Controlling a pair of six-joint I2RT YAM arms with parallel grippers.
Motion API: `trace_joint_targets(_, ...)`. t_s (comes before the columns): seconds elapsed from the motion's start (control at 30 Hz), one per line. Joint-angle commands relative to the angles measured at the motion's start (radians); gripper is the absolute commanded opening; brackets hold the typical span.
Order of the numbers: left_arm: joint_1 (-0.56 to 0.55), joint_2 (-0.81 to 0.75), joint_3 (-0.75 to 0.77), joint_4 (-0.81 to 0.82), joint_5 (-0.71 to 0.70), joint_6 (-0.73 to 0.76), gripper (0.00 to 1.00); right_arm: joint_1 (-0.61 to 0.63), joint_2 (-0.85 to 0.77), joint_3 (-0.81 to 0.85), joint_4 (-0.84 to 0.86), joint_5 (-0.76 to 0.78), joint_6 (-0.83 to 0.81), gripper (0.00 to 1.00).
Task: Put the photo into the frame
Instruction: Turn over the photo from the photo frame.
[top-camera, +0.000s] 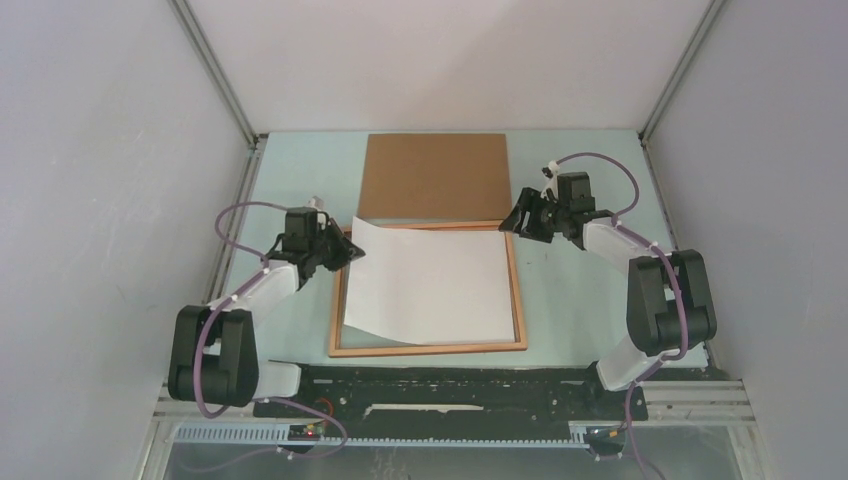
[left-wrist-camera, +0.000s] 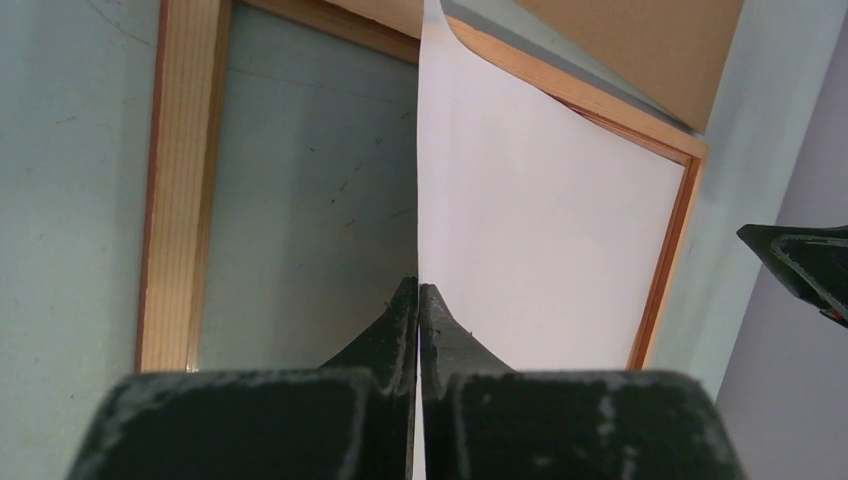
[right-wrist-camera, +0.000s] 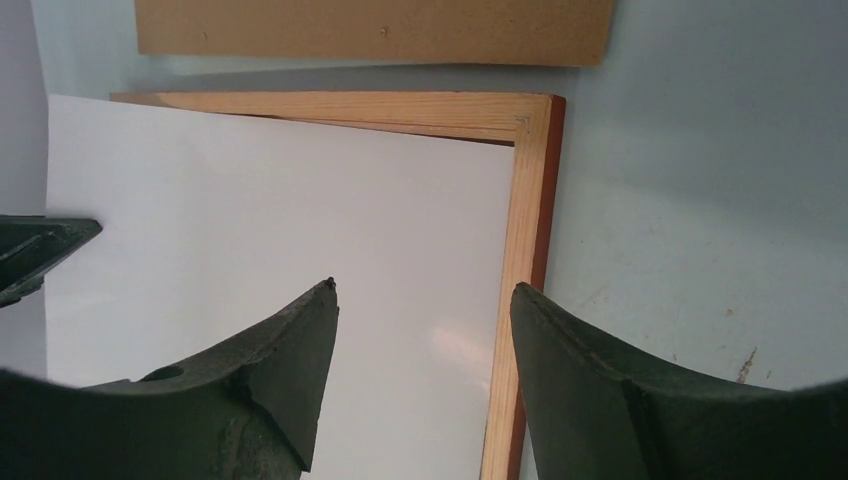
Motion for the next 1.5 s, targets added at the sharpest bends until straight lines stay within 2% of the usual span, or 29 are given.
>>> trace_joint_targets(0.0, 0.006, -0.055, -0.051, 0.099, -0.034, -0.058, 0.00, -0.005, -0.005, -0.003, 0.044, -0.023, 0.011, 0.71)
trace_joint_targets(0.07, 0.004, -0.087, -0.081, 0.104, -0.066, -0.064, 0.00, -0.007, -0.004, -0.003, 0.044, -0.025, 0.011, 0.71)
trace_joint_targets(0.17, 0.004, -0.122, -0.136, 0.197, -0.073, -0.106, 0.00, -0.010, -0.004, -0.003, 0.045, -0.028, 0.013, 0.71)
trace_joint_targets(0.33, -0.025, -0.106, -0.159, 0.237, -0.085, -0.137, 0.00, -0.011, -0.005, -0.007, 0.046, -0.023, 0.016, 0.71)
trace_joint_targets(0.77, -0.065, -0.066, -0.144, 0.235, -0.060, -0.140, 0.00, -0.016, -0.001, -0.011, 0.052, -0.032, 0.021, 0.70)
trace_joint_targets(0.87, -0.067, -0.070, -0.135, 0.192, -0.073, -0.130, 0.00, -0.017, -0.001, -0.011, 0.053, -0.035, 0.021, 0.70)
trace_joint_targets(0.97, -0.069, -0.065, -0.073, 0.027, -0.149, -0.092, 0.00, -0.020, 0.003, -0.011, 0.055, -0.041, 0.022, 0.70)
trace_joint_targets(1.03, -0.072, -0.062, -0.035, -0.070, -0.190, -0.066, 0.07, -0.022, 0.004, -0.010, 0.055, -0.045, 0.023, 0.70)
trace_joint_targets(1.17, -0.075, -0.048, 0.034, -0.180, -0.246, -0.011, 0.26, -0.025, 0.009, -0.011, 0.058, -0.053, 0.024, 0.69)
trace_joint_targets(1.37, -0.080, -0.037, 0.092, -0.238, -0.293, 0.069, 0.66, -0.030, 0.013, -0.011, 0.060, -0.061, 0.027, 0.69)
trace_joint_targets(1.47, -0.084, -0.003, 0.147, -0.280, -0.292, 0.097, 0.72, -0.031, 0.015, -0.011, 0.061, -0.065, 0.028, 0.68)
